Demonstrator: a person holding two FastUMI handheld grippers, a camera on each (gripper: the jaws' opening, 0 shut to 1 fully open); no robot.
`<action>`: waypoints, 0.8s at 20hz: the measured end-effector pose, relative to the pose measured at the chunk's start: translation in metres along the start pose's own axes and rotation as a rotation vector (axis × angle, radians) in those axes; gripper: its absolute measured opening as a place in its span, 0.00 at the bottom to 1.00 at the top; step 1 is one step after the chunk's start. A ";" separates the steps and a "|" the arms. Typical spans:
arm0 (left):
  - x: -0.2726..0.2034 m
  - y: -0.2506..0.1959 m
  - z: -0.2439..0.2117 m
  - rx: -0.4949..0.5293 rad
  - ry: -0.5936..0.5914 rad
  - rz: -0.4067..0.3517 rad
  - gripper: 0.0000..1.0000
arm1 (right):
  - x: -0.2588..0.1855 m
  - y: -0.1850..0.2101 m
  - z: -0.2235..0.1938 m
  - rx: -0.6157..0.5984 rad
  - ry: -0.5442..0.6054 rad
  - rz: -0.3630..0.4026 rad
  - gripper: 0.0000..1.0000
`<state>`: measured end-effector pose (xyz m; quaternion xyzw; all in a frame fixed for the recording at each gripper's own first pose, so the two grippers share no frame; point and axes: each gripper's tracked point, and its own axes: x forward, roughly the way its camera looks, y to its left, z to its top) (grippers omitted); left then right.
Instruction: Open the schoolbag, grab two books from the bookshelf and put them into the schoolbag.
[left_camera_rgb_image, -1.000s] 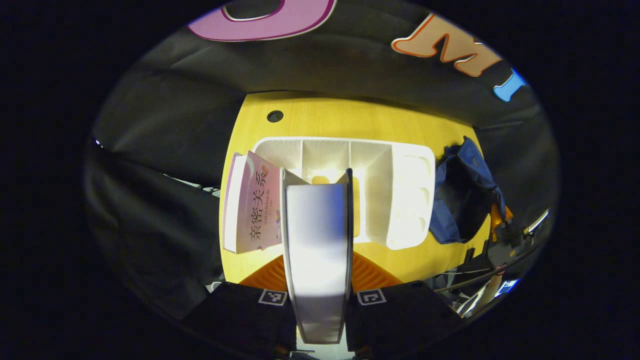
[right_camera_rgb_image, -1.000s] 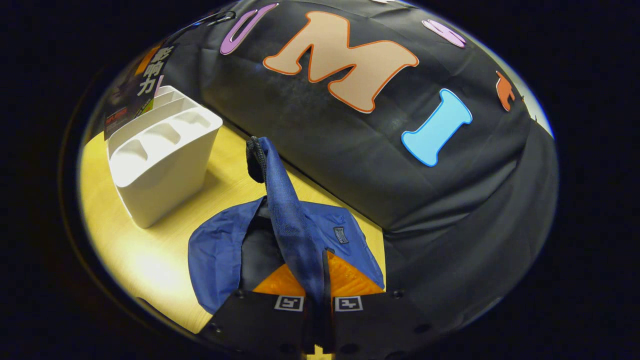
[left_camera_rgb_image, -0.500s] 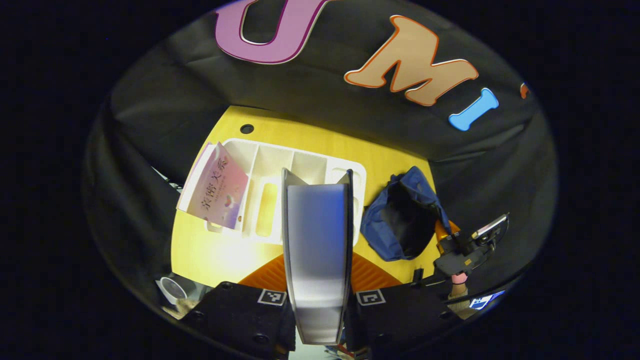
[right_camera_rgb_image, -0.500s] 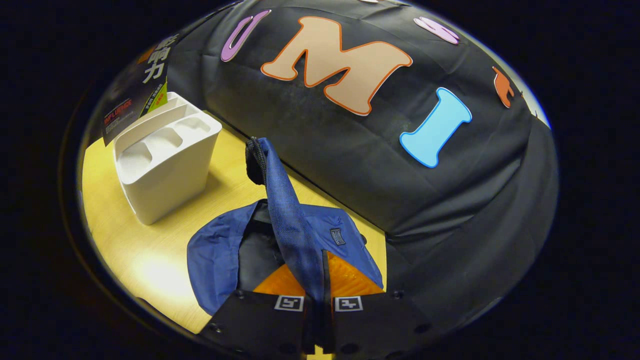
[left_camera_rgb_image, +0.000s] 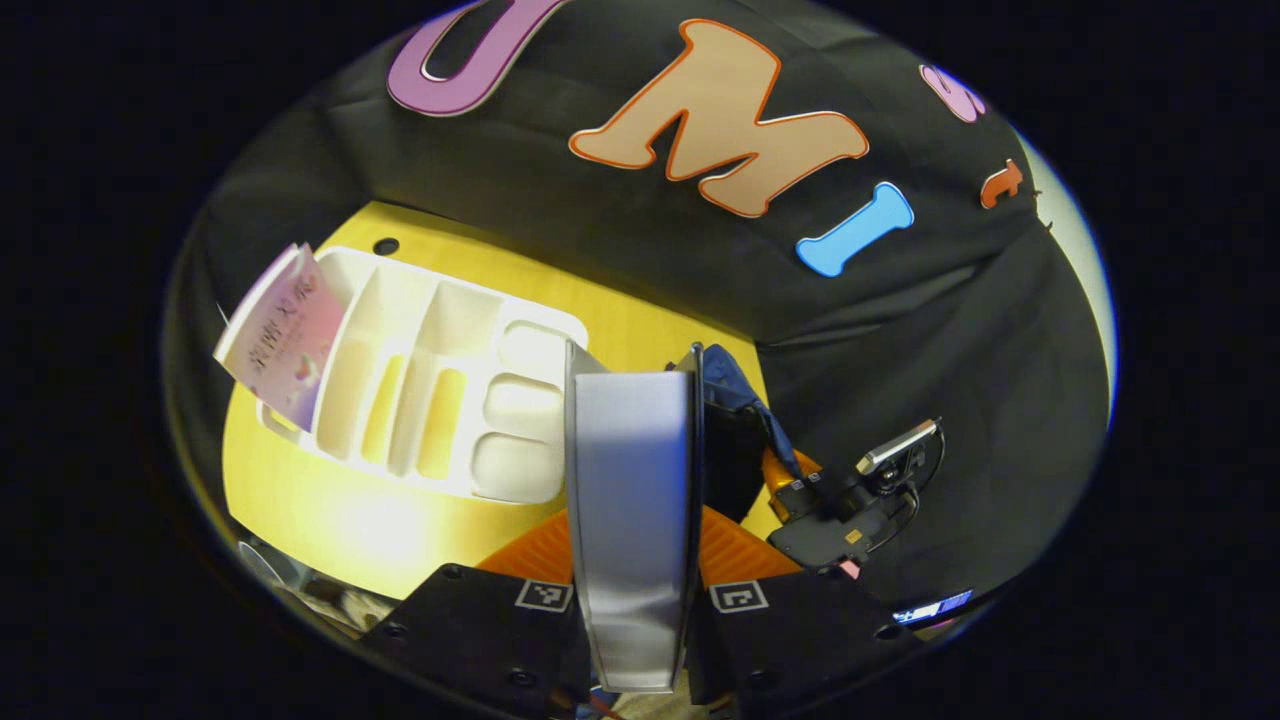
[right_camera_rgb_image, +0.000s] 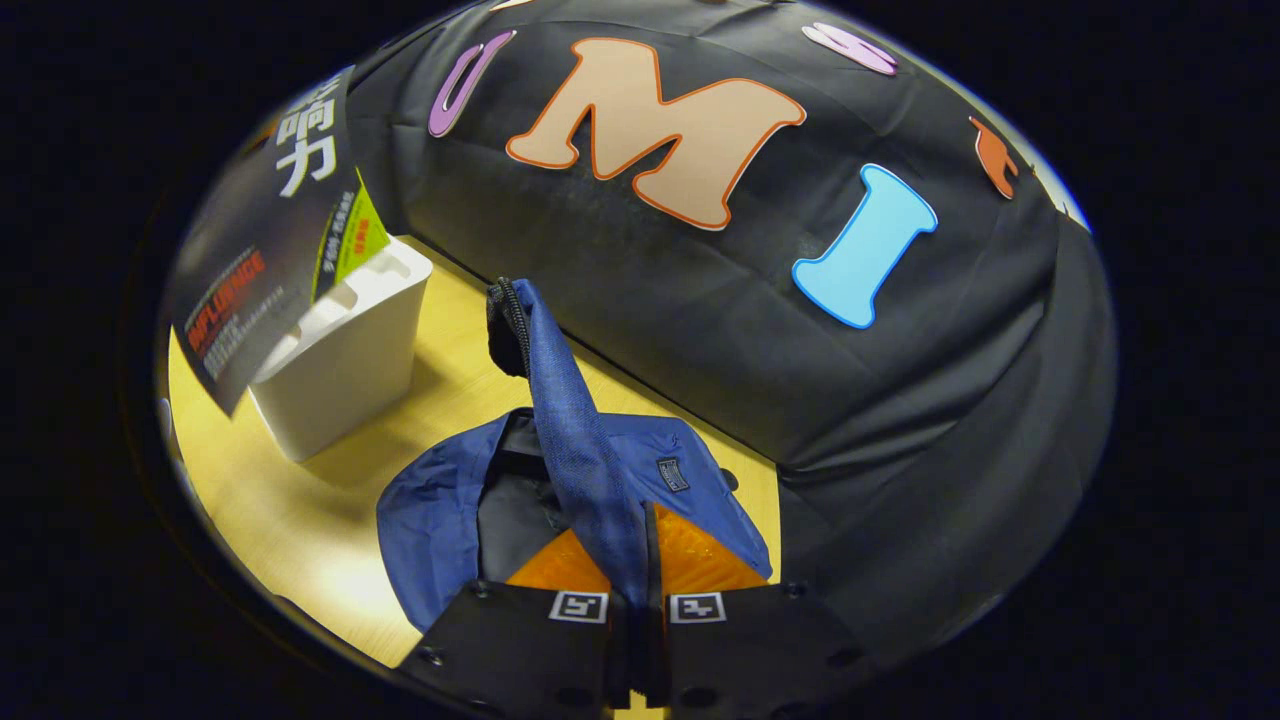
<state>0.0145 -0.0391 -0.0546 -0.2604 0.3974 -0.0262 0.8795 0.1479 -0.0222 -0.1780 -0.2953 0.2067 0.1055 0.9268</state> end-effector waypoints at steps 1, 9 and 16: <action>0.012 -0.006 -0.004 -0.013 -0.013 -0.026 0.35 | 0.001 0.000 0.000 0.011 0.000 0.001 0.08; 0.118 -0.026 -0.060 -0.109 -0.001 -0.148 0.35 | 0.003 -0.004 0.003 0.071 0.006 0.000 0.08; 0.196 -0.042 -0.076 -0.069 -0.023 -0.203 0.35 | 0.007 -0.004 0.003 0.101 0.015 -0.001 0.08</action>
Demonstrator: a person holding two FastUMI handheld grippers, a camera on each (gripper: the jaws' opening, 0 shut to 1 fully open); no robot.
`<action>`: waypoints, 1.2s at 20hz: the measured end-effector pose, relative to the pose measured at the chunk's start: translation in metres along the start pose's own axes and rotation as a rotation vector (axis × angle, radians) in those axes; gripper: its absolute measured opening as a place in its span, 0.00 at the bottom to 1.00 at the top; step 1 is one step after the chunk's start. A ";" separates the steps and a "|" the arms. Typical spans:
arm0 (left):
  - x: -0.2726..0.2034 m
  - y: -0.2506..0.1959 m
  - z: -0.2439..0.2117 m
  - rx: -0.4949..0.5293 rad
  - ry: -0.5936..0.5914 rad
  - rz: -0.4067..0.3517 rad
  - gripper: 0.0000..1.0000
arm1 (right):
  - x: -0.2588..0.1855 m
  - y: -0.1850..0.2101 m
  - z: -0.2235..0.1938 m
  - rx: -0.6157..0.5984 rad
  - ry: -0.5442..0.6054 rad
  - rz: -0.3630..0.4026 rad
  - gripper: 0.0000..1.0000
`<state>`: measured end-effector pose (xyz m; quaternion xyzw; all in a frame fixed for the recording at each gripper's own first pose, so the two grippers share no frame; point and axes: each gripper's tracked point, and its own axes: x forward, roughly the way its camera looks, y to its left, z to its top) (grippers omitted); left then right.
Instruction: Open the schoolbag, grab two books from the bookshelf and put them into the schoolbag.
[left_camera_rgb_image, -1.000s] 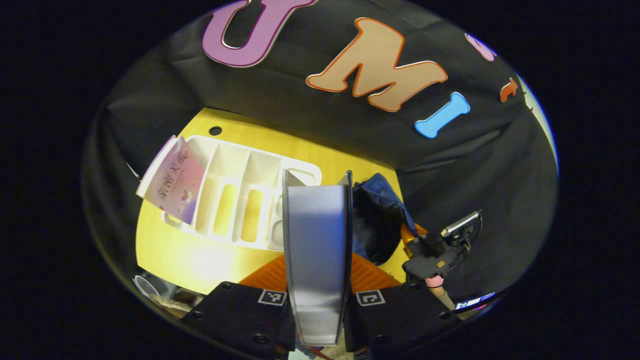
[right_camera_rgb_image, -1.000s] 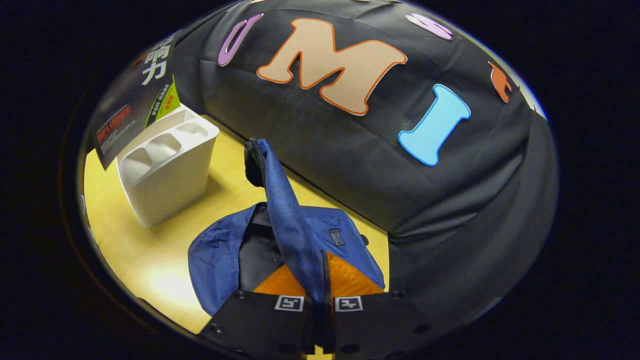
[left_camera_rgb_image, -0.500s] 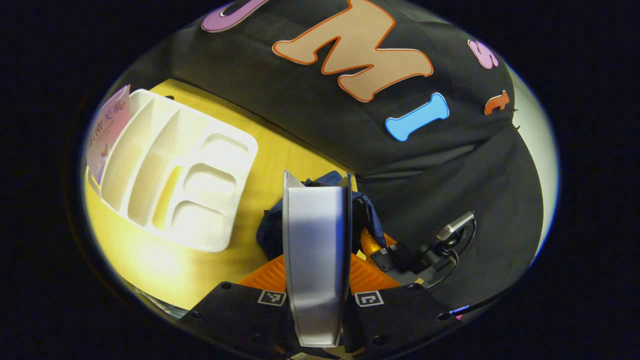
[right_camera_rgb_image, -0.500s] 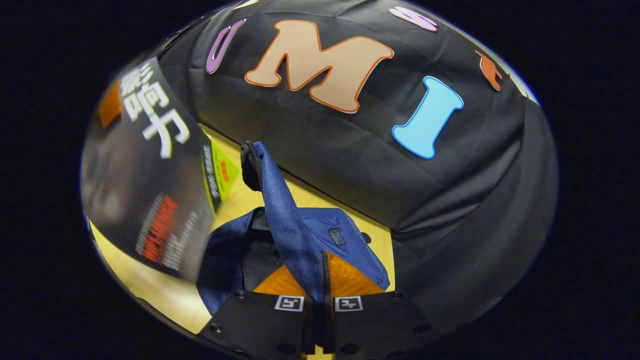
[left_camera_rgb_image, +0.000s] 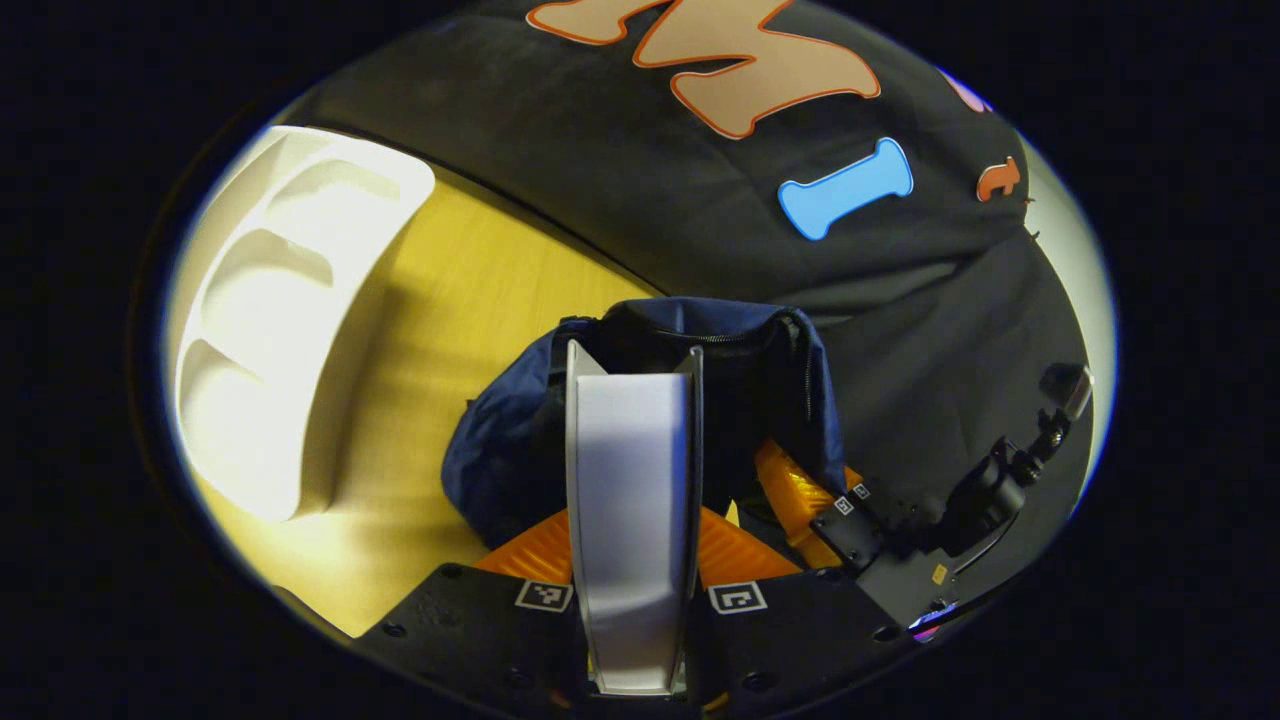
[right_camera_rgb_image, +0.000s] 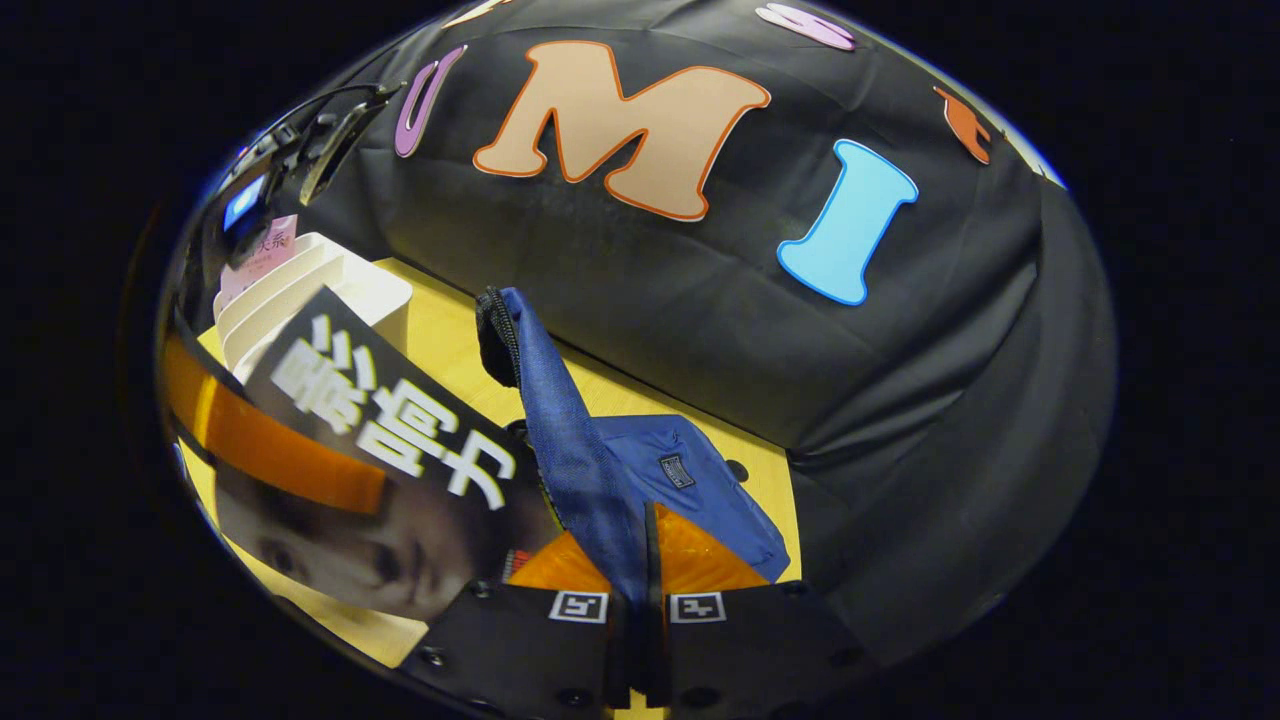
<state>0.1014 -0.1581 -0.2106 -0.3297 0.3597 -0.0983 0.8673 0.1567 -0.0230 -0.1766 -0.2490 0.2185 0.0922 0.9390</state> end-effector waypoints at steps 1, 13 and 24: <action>0.010 0.002 -0.001 0.001 -0.013 -0.006 0.34 | 0.000 0.000 0.000 0.008 0.003 -0.001 0.08; 0.104 0.018 0.002 -0.128 -0.120 -0.151 0.34 | 0.006 0.009 -0.002 0.042 0.008 0.002 0.08; 0.155 0.019 0.005 -0.211 -0.186 -0.185 0.34 | 0.011 0.022 -0.012 0.101 0.029 0.030 0.08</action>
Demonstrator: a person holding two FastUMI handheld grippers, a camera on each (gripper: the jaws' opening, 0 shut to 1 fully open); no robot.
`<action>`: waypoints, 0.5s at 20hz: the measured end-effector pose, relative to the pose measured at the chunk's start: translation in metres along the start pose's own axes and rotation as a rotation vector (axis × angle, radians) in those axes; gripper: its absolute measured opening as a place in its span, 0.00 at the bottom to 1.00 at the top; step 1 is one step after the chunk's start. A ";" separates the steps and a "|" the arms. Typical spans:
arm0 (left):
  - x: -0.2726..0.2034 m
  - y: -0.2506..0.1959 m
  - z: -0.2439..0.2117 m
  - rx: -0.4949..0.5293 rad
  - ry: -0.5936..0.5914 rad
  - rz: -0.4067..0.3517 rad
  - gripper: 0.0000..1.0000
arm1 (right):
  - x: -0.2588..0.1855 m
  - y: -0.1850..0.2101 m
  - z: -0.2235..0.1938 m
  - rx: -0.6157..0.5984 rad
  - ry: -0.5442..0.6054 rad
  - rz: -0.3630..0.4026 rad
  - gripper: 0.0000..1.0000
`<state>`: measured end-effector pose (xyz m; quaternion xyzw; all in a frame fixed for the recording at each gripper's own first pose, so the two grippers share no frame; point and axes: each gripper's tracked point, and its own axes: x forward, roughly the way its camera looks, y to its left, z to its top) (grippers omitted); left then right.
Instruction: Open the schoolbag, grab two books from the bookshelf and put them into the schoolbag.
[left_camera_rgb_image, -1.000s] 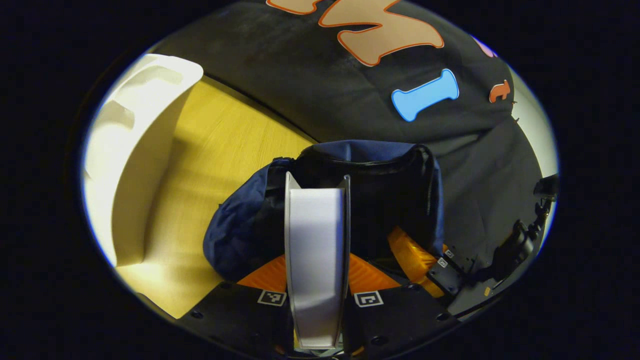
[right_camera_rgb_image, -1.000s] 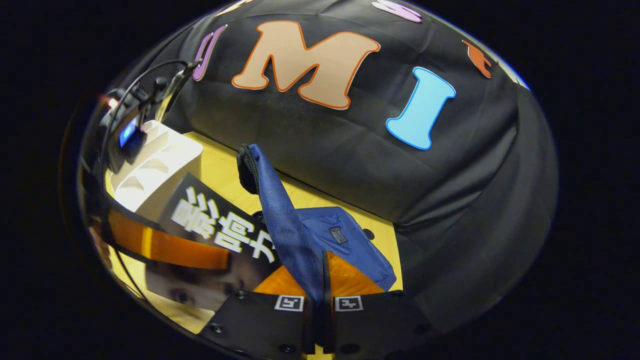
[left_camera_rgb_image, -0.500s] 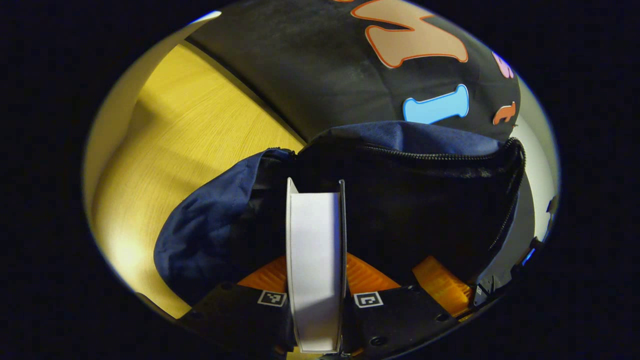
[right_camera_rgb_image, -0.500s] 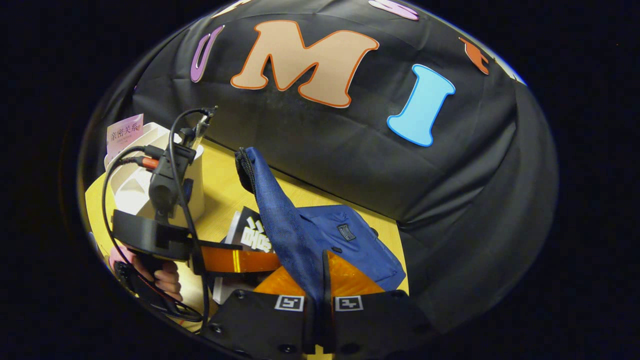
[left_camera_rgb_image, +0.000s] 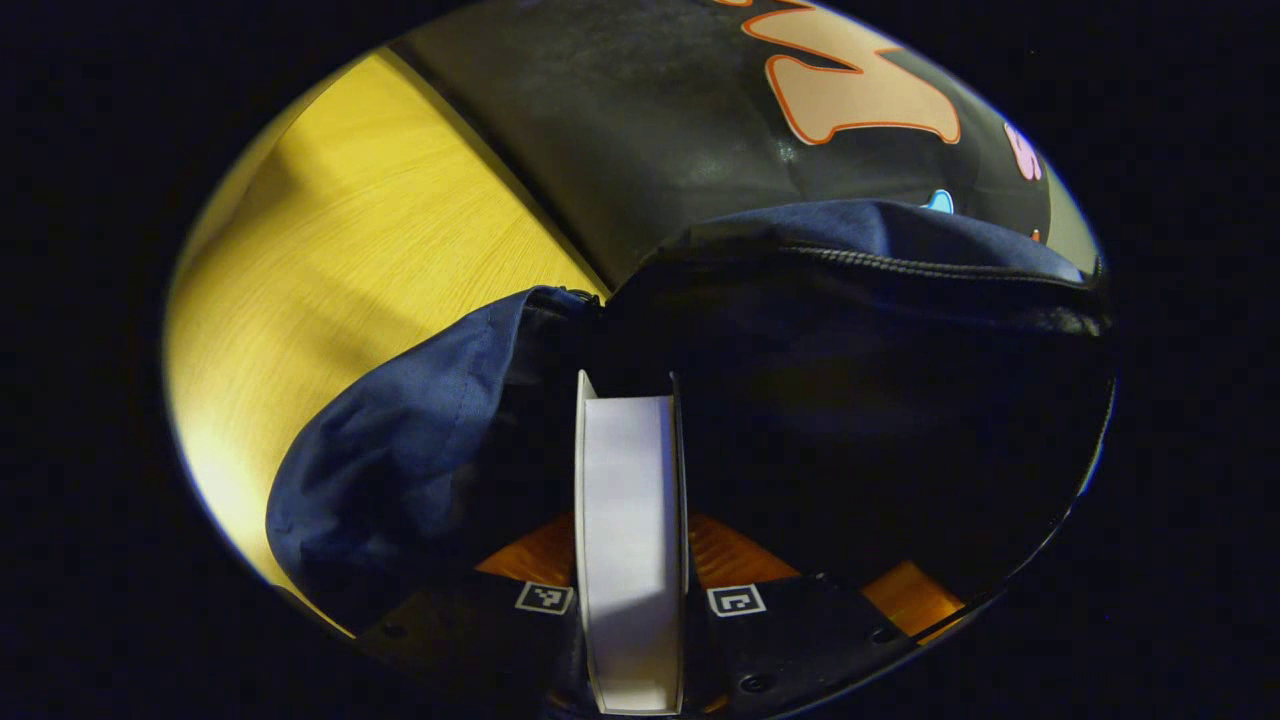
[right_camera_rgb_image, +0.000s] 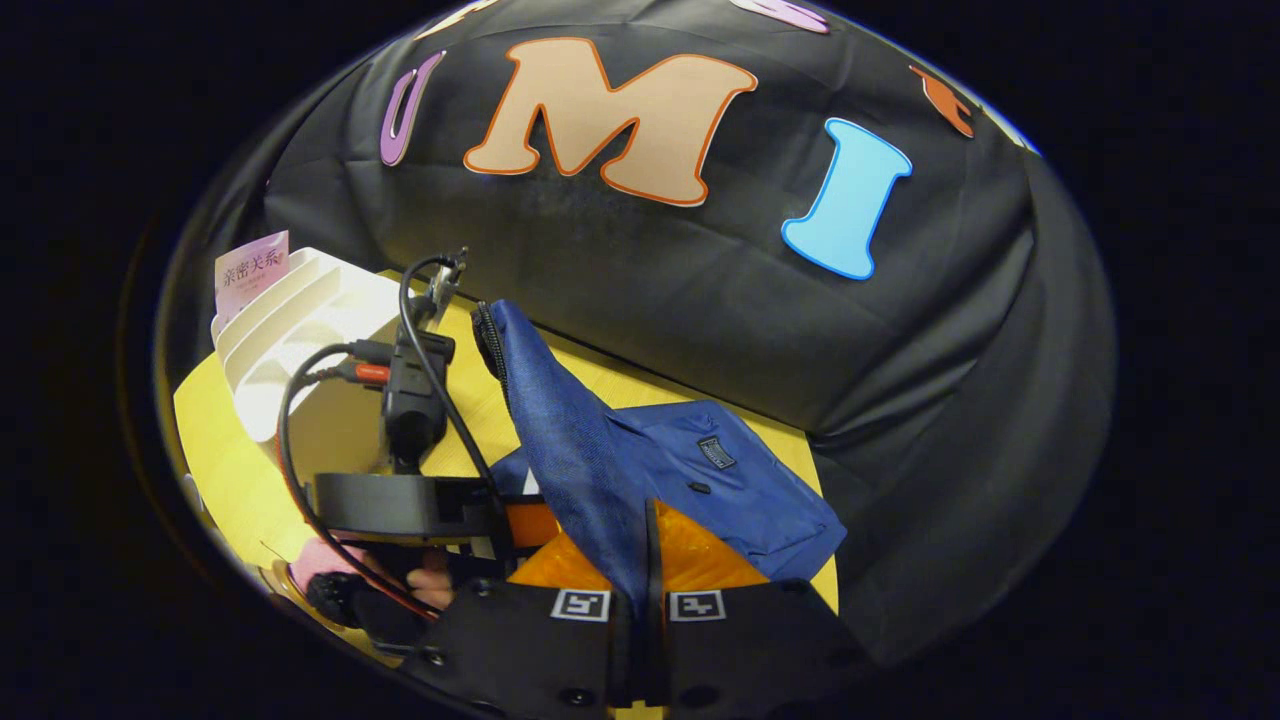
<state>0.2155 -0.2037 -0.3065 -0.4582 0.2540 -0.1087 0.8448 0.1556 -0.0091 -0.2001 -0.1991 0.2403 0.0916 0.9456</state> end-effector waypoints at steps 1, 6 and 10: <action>0.002 0.000 0.000 -0.008 0.002 -0.004 0.34 | 0.002 0.000 -0.001 0.006 0.003 0.000 0.07; 0.005 0.006 0.001 0.007 0.007 0.038 0.37 | 0.004 -0.006 -0.006 -0.006 0.008 -0.021 0.07; -0.015 0.015 -0.002 0.123 0.029 0.112 0.67 | 0.005 -0.009 -0.007 0.007 0.010 -0.023 0.08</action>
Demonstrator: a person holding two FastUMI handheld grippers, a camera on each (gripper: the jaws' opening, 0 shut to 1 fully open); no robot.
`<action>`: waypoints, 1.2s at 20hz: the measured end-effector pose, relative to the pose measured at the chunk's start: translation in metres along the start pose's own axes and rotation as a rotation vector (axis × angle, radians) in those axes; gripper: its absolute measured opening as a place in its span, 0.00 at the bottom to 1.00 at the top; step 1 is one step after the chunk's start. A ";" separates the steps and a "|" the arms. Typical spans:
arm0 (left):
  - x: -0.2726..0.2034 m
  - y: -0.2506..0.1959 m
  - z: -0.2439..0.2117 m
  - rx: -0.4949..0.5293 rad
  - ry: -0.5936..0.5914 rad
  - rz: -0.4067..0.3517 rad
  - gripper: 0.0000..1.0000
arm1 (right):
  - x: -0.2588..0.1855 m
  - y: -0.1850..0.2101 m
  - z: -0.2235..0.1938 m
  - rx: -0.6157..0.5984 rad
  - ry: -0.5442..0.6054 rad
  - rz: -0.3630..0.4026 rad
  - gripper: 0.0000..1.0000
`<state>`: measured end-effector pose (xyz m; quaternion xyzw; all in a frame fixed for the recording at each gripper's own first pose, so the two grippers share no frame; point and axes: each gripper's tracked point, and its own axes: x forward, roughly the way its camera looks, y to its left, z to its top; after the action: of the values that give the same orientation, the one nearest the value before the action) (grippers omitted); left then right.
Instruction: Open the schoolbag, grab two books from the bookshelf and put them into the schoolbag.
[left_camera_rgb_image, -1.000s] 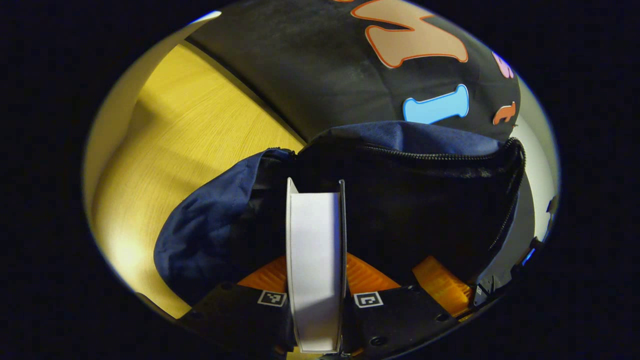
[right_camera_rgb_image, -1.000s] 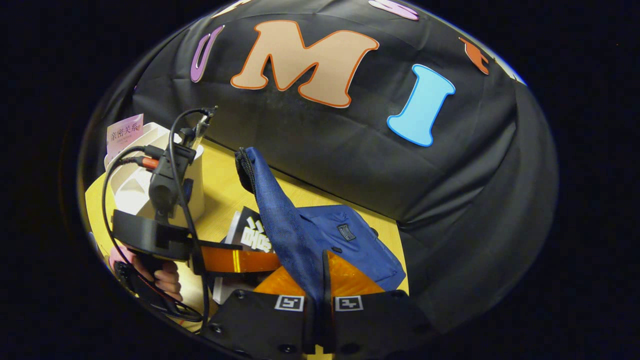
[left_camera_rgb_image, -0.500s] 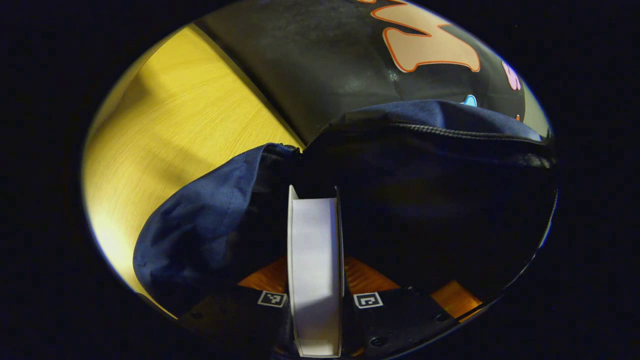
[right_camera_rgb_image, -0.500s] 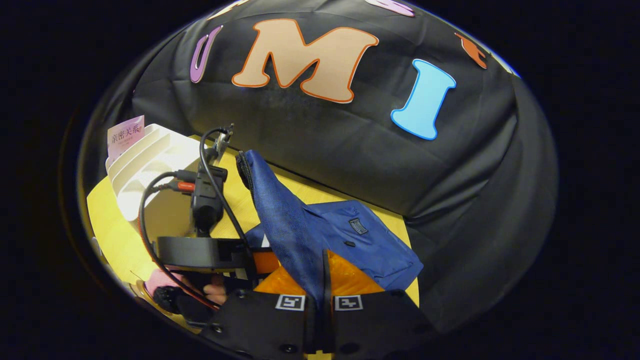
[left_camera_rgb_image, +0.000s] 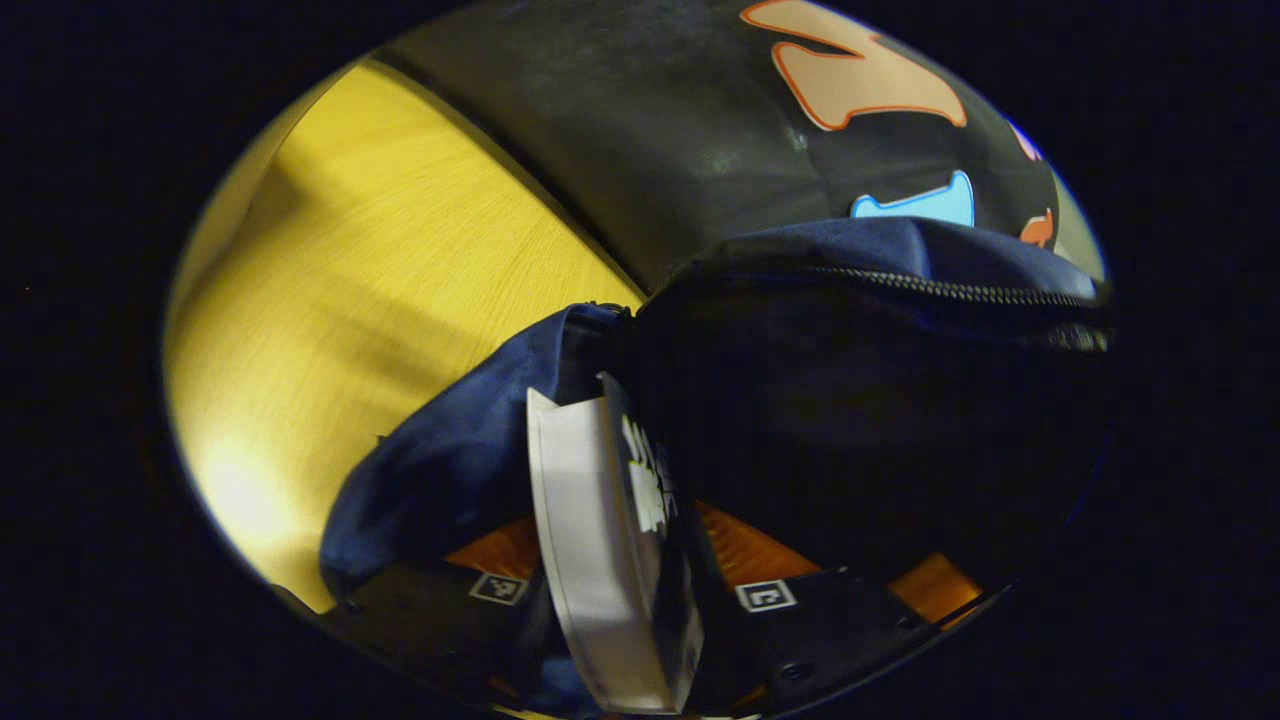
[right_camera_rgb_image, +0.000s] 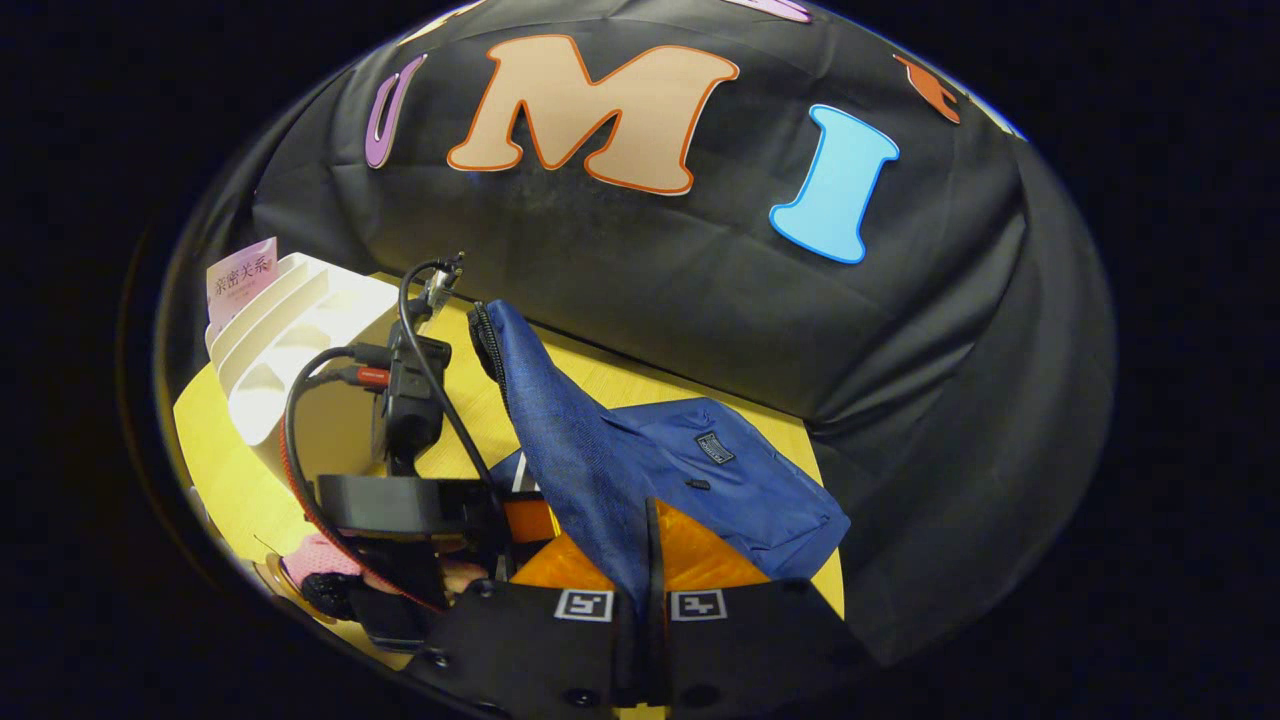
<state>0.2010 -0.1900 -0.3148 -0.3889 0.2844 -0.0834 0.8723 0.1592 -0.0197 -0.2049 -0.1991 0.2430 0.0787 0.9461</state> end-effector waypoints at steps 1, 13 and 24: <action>-0.004 -0.002 0.002 0.012 -0.006 0.005 0.71 | 0.000 0.000 0.000 -0.002 0.002 0.000 0.07; -0.156 -0.039 0.044 0.381 -0.125 0.131 0.95 | -0.003 -0.001 -0.001 -0.028 0.013 -0.006 0.07; -0.321 -0.053 0.175 0.460 -0.306 0.295 0.95 | -0.007 0.001 -0.005 -0.053 0.023 -0.031 0.05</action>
<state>0.0380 0.0021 -0.0444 -0.1438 0.1767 0.0414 0.9728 0.1505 -0.0211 -0.2058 -0.2287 0.2486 0.0679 0.9388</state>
